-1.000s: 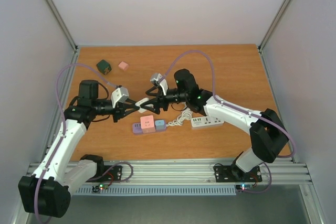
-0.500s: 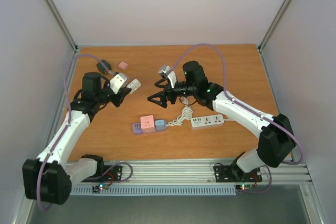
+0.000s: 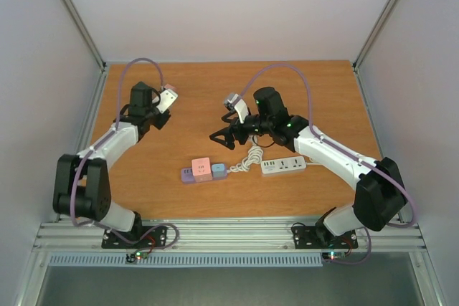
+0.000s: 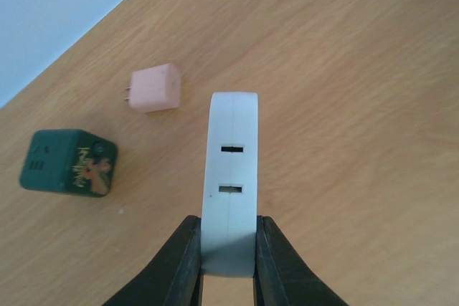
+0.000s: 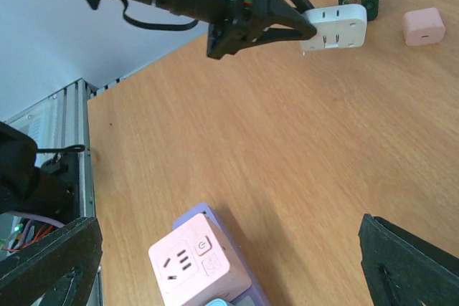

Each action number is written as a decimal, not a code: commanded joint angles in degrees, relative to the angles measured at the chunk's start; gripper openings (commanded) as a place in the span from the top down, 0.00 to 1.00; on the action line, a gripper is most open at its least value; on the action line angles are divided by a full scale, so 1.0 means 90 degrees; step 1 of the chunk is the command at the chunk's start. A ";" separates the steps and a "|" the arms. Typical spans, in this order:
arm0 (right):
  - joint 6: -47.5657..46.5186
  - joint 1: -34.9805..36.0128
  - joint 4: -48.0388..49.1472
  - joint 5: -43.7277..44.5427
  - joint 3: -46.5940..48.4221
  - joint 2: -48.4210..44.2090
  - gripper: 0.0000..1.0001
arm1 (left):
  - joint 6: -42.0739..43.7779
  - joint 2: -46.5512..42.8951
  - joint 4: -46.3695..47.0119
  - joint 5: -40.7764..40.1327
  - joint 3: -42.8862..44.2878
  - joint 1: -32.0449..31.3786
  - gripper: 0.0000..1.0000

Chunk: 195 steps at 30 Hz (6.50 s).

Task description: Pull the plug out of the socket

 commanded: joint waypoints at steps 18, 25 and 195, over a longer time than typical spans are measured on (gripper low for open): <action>-0.0137 -0.0026 0.0105 0.0222 -0.0085 0.0191 0.01 | 0.1232 0.2244 0.2407 -0.1950 0.0327 0.0004 0.90; -0.0160 -0.0026 0.0153 0.0300 -0.0123 0.0240 0.01 | 0.0927 0.2458 0.2142 -0.1696 0.0498 0.0004 0.68; -0.3089 0.1068 0.0813 0.0623 -0.1456 0.2462 0.99 | 0.1379 -0.2081 -0.1691 0.5046 -0.1650 -0.1608 0.66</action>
